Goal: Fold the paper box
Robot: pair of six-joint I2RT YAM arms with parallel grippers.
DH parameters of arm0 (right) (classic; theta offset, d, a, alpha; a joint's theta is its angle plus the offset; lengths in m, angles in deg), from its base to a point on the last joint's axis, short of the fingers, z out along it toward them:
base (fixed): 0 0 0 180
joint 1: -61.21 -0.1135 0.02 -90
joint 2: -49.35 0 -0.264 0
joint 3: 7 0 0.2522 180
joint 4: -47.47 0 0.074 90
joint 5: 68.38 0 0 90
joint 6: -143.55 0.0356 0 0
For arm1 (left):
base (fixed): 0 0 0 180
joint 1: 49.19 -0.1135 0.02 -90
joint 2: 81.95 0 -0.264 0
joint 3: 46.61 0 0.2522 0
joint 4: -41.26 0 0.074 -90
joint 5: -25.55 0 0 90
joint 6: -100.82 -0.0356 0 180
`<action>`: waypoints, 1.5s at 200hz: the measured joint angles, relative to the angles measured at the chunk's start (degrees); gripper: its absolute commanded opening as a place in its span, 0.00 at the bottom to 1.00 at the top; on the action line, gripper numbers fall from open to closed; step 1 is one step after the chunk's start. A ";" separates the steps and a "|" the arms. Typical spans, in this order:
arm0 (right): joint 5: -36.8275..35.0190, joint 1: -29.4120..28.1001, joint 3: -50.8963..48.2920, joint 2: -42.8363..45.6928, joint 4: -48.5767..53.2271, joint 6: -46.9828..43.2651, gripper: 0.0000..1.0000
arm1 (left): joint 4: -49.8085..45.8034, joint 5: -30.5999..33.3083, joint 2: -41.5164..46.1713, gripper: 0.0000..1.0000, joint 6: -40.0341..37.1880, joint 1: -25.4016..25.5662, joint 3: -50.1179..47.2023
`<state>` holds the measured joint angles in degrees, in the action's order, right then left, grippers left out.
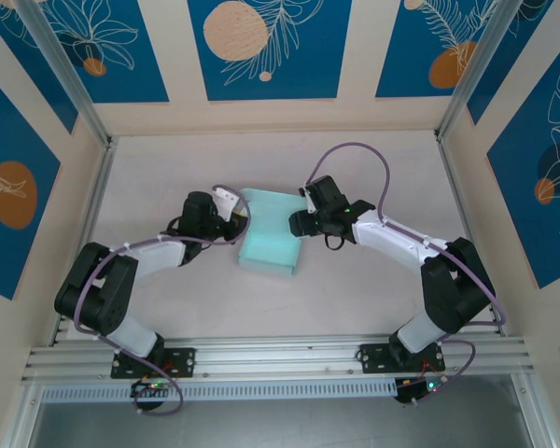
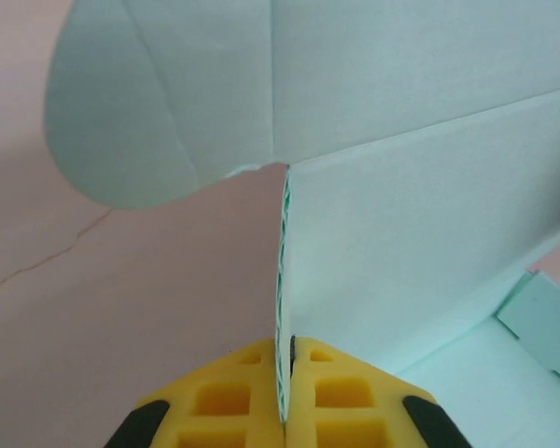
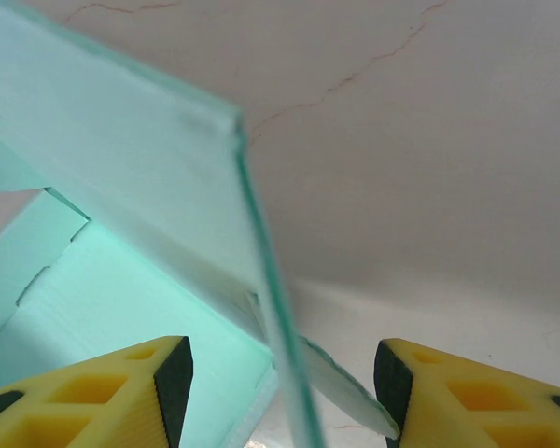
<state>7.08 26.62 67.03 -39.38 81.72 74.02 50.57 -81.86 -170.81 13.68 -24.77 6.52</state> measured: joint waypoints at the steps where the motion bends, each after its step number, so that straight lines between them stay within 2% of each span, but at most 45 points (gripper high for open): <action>1: -0.20 -0.07 0.00 0.00 0.04 0.11 0.56 | 0.22 0.35 0.07 0.02 0.04 0.13 -0.15; 45: -3.56 -1.22 0.04 0.00 1.38 2.78 0.56 | 3.74 6.88 2.01 0.01 -0.07 3.37 -2.47; 138: -6.95 -3.34 0.04 0.17 0.94 7.23 0.29 | 12.09 18.16 6.91 0.00 1.53 7.13 -10.49; 172: -8.20 -4.07 0.02 0.17 -0.74 9.55 0.26 | 15.17 22.73 6.73 0.00 4.37 9.79 -11.98; 222: -11.69 -7.52 0.02 -0.87 -2.21 11.76 0.18 | 17.79 30.56 3.74 0.00 6.69 13.79 -11.87; 246: -14.21 -8.76 -0.66 -1.25 -3.82 13.22 0.10 | 18.62 34.34 2.45 0.00 7.74 14.73 -11.67; 262: -15.91 -9.25 -2.23 -1.25 -6.16 13.88 0.04 | 19.50 35.87 1.81 0.00 8.26 14.88 -11.67; 300: -20.09 -11.23 -6.10 -1.27 -11.82 14.45 0.00 | 19.41 36.59 1.53 0.00 9.18 15.19 -11.74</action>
<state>-13.01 15.39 60.93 -40.65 69.89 88.46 69.98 -45.27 -169.28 22.86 -9.58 -5.21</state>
